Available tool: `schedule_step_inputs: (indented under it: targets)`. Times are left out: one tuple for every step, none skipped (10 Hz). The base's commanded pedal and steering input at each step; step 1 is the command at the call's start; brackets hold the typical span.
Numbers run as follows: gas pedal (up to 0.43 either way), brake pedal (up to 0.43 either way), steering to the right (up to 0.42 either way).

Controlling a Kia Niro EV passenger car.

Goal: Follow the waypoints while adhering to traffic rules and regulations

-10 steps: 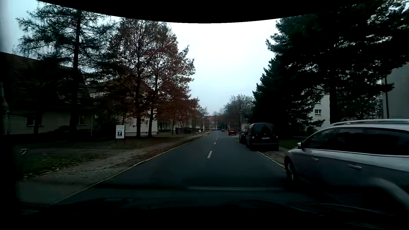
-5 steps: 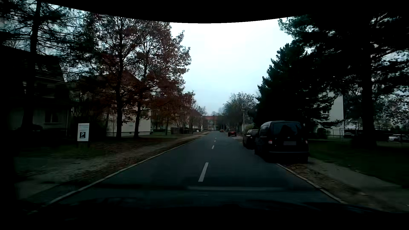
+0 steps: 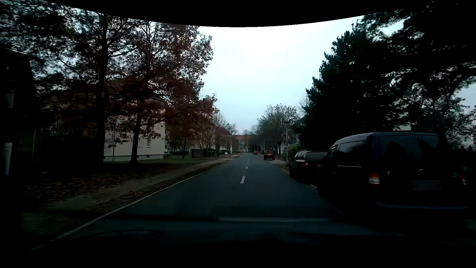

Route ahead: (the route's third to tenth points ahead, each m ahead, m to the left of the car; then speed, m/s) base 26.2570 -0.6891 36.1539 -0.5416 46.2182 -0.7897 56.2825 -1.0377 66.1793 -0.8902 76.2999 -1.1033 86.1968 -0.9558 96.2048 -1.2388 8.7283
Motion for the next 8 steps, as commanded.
schedule_step_inputs:
  targets:
    - [0.15, 0.0, 0.015]
    - [0.15, 0.0, 0.015]
    - [0.15, 0.0, 0.014]
    - [0.15, 0.0, 0.01]
    - [0.15, 0.0, 0.005]
    - [0.15, 0.0, 0.002]
    - [0.15, 0.0, 0.002]
    - [0.15, 0.0, 0.002]
